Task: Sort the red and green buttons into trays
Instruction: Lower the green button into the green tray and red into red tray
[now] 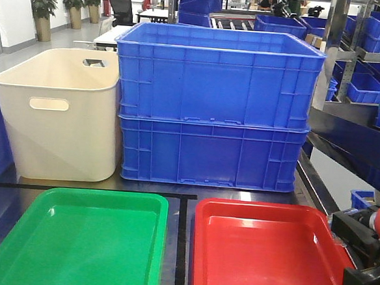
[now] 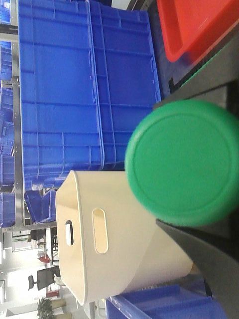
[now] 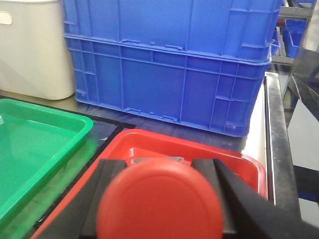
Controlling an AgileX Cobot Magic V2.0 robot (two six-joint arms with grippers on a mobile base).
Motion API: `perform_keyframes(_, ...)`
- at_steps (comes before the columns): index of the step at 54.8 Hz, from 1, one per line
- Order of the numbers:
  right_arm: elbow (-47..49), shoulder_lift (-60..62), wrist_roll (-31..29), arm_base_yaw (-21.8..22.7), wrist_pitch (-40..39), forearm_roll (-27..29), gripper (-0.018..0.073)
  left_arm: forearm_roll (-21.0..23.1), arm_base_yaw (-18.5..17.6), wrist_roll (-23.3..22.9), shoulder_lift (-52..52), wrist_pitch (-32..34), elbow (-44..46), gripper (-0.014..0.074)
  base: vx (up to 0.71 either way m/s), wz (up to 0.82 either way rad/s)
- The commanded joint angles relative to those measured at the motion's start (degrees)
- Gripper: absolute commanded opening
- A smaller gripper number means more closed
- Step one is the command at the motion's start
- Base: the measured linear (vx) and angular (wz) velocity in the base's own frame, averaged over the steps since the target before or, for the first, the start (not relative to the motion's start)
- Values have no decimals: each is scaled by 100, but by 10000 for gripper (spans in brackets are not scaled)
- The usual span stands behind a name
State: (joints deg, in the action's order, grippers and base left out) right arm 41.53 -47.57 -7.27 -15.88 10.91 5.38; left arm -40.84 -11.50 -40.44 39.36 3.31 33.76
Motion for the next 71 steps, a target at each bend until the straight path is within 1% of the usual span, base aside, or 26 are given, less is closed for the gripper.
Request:
perform_keyframes(1,211,20,-28,7,-517,-16,-9,74,-35,-40,-8,371,158,3,5,-5)
perform_keyframes(23,211,20,-28,7,-523,-16,-9,74,-35,-40,-8,371,158,3,2,-2)
perform_keyframes(49,211,20,-28,7,-551,5,-9,74,-35,-36,-8,573,158,3,0,0)
perform_keyframes(57,211,20,-28,7,-575,5,-9,74,-35,-36,-8,955,158,3,0,0)
perform_keyframes(63,211,-132,-28,-5,-564,5,-9,48,-35,-36,297,1520,158,3,0,0)
perform_keyframes(71,211,-624,-28,-5,-791,5,-9,-287,-35,-36,1074,2089,158,3,0,0)
